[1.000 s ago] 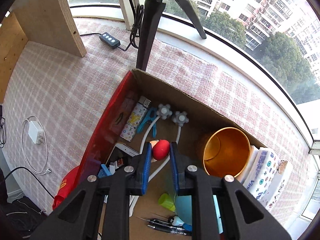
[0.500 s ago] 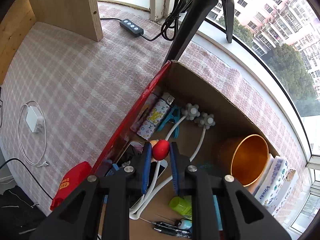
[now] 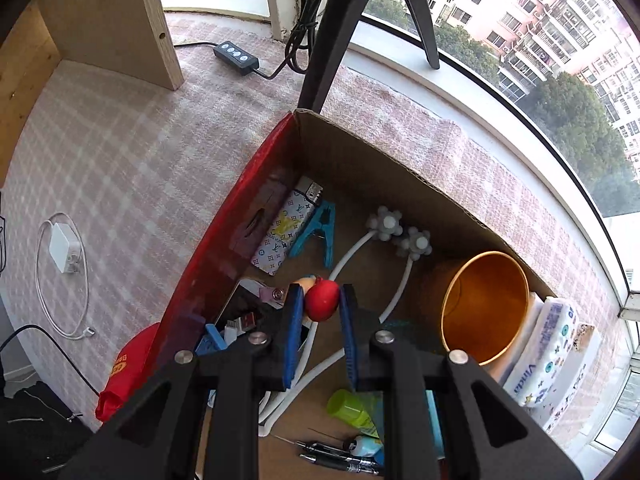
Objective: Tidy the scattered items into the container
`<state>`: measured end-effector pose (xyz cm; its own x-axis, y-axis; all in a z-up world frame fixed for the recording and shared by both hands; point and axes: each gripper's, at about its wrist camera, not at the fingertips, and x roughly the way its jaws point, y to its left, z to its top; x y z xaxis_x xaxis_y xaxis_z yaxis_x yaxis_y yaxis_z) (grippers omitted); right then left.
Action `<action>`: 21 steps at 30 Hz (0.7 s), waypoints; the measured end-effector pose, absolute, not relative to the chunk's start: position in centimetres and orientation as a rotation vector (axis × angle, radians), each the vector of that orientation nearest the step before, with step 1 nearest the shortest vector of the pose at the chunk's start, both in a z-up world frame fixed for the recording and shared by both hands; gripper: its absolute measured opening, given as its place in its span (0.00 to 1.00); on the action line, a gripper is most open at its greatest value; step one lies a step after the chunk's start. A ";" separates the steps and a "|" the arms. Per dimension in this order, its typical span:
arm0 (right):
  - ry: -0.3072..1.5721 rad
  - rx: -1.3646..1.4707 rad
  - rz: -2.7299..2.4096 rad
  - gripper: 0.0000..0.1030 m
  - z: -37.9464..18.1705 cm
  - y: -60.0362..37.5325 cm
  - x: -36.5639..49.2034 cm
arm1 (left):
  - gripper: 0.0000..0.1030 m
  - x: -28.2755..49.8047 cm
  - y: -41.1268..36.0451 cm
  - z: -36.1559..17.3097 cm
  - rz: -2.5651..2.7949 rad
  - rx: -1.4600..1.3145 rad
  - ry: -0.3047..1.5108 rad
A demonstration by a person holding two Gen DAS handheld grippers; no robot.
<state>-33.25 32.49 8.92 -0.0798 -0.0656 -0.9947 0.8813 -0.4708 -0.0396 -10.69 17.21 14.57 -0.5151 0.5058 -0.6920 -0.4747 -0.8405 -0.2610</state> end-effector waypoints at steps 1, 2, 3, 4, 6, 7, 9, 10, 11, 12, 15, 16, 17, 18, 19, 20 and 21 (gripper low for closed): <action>0.932 1.457 -1.647 0.18 9.0 32.5 -33.1 | 0.58 -10.7 17.2 14.6 2.331 -1.081 -0.052; 0.940 1.456 -1.648 0.18 9.1 32.6 -33.1 | 0.58 -10.7 17.2 14.6 2.331 -1.080 -0.052; 0.947 1.453 -1.649 0.18 9.2 32.5 -33.0 | 0.58 -10.7 17.2 14.6 2.331 -1.079 -0.052; 0.952 1.449 -1.649 0.18 9.4 32.5 -32.9 | 0.58 -10.6 17.1 14.6 2.332 -1.078 -0.052; 0.946 1.435 -1.657 0.18 9.3 32.8 -32.8 | 0.58 -10.7 17.0 14.6 2.335 -1.079 -0.058; 0.939 1.429 -1.661 0.18 9.7 32.9 -32.9 | 0.58 -10.7 16.9 14.6 2.336 -1.081 -0.061; 0.930 1.418 -1.669 0.18 10.3 32.9 -33.0 | 0.58 -10.8 16.8 14.4 2.337 -1.086 -0.068; 0.928 1.419 -1.664 0.18 10.3 32.8 -32.8 | 0.58 -10.9 16.8 14.3 2.336 -1.090 -0.070; 0.931 1.422 -1.660 0.18 10.1 32.6 -32.5 | 0.58 -10.9 16.8 14.2 2.335 -1.094 -0.071; 0.937 1.425 -1.655 0.18 9.8 32.4 -32.3 | 0.58 -11.0 16.9 14.2 2.333 -1.094 -0.069; 0.975 1.437 -1.638 0.18 8.0 31.9 -32.0 | 0.58 -11.0 17.0 14.2 2.329 -1.093 -0.062; 0.985 1.441 -1.632 0.18 7.4 31.7 -31.9 | 0.58 -11.0 17.0 14.2 2.329 -1.092 -0.060; 0.989 1.445 -1.626 0.18 6.8 31.5 -31.9 | 0.58 -11.1 17.0 14.2 2.331 -1.092 -0.059; 0.995 1.445 -1.626 0.18 6.4 31.3 -31.9 | 0.58 -11.2 16.9 14.1 2.333 -1.094 -0.061; 1.004 1.437 -1.639 0.18 6.0 31.1 -32.0 | 0.58 -11.2 16.8 14.1 2.336 -1.097 -0.062; 1.007 1.429 -1.656 0.18 5.8 30.9 -32.3 | 0.58 -11.3 16.7 13.9 2.337 -1.102 -0.065; 1.003 1.423 -1.674 0.18 5.7 30.7 -32.6 | 0.58 -11.4 16.7 13.8 2.338 -1.106 -0.067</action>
